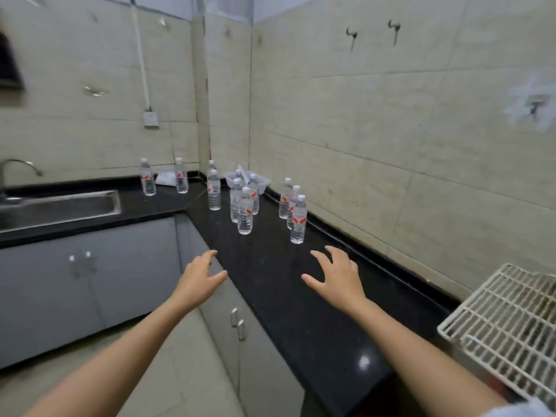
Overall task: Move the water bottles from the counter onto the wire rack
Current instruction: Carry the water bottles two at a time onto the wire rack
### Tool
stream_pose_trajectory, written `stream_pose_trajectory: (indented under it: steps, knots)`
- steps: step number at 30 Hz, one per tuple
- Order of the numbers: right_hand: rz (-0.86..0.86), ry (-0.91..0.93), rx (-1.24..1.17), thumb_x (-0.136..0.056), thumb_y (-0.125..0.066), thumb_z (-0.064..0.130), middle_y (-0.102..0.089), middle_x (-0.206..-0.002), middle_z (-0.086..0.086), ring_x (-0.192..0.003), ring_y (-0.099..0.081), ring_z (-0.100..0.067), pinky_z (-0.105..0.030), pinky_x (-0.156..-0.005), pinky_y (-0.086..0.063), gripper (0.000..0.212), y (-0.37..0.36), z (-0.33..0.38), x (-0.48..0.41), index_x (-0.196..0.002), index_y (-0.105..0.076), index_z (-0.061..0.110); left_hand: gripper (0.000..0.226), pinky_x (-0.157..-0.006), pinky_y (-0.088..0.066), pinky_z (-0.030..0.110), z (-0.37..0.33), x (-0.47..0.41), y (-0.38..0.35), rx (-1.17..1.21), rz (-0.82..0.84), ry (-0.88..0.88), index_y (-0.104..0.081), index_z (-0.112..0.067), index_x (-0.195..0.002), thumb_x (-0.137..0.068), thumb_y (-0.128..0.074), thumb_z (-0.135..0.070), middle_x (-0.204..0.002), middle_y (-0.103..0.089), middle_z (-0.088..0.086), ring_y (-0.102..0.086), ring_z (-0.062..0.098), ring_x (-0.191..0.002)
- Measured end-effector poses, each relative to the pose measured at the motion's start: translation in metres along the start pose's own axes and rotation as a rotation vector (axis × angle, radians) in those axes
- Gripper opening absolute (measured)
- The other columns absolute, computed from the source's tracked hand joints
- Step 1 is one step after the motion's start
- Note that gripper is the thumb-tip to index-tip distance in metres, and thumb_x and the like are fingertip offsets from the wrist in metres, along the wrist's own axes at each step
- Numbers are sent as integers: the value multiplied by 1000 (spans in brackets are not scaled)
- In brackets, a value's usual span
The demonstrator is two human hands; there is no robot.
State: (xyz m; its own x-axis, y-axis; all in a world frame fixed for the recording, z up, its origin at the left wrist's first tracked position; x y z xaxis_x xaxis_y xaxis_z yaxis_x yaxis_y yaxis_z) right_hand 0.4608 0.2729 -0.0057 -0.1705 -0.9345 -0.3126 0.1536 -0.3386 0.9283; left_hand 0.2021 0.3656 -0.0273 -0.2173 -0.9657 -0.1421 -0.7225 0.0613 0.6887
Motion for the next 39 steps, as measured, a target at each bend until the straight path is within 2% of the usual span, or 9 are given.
stream_pose_trajectory:
  steps: [8,13,18,21,23,26,31,39]
  knots:
    - [156,36,-75,-86,-49,46,-31,-145,-9,-135,-26,-23,-40,-108,-22,60,-91,127,-19,-139,-30,24,49,-101,-36,43,123,16,97,-159,-154,193,-42,-14,-132,-87,-53,-31,-134,-47,16,-39,32,-125]
    - [225,98,-111,-84,-52,42,-37,-139,-6,-129,-32,-23,-38,-104,-26,58,-127,183,-46,-136,-34,24,41,-100,-32,40,180,22,128,-180,-223,330,-51,-15,-124,-87,-52,-32,-134,-47,13,-36,31,-126]
    - [246,175,-148,-84,-52,40,-40,-135,-5,-126,-34,-23,-38,-102,-27,57,-158,226,-88,-135,-35,22,37,-99,-32,39,219,12,146,-184,-256,397,-54,-15,-120,-88,-51,-32,-133,-48,11,-36,30,-126]
    - [262,210,-175,-85,-52,40,-40,-135,-5,-127,-34,-23,-38,-103,-27,56,-171,253,-119,-135,-35,22,36,-99,-31,39,227,-8,164,-178,-259,413,-54,-15,-119,-88,-51,-32,-132,-48,11,-36,29,-126]
    - [254,274,-210,-85,-52,40,-40,-136,-6,-127,-34,-24,-39,-103,-28,55,-197,281,-183,-134,-35,22,35,-99,-31,39,247,-62,187,-190,-346,405,-55,-16,-119,-88,-50,-32,-132,-48,10,-36,29,-125]
    - [255,281,-227,-86,-51,39,-38,-138,-7,-129,-33,-24,-40,-104,-27,55,-201,293,-204,-135,-34,21,34,-99,-31,40,249,-80,202,-212,-357,399,-55,-16,-118,-88,-51,-31,-132,-49,10,-37,29,-125]
    - [263,327,-289,-86,-51,39,-38,-139,-6,-130,-31,-23,-39,-104,-28,55,-232,326,-290,-135,-34,20,32,-99,-31,38,266,-150,226,-183,-432,417,-56,-16,-117,-88,-51,-30,-130,-49,10,-38,27,-124]
    - [341,380,-312,-86,-52,40,-38,-139,-5,-131,-31,-22,-38,-103,-30,57,-292,369,-367,-136,-33,21,32,-101,-31,39,317,-212,233,-126,-457,479,-56,-16,-118,-89,-51,-28,-131,-49,9,-39,26,-125]
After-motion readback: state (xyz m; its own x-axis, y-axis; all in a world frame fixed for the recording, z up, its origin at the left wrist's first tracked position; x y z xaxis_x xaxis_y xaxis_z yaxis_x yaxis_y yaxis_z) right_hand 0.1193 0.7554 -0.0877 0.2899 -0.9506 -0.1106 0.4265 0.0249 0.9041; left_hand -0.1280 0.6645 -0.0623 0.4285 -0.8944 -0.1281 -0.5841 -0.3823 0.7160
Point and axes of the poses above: each hand's wrist, its own x-axis away from the middle knuckle, its own y-axis out of the back of the hand, z = x × y, the point moved 5 cm from there along -x, towards the middle knuckle
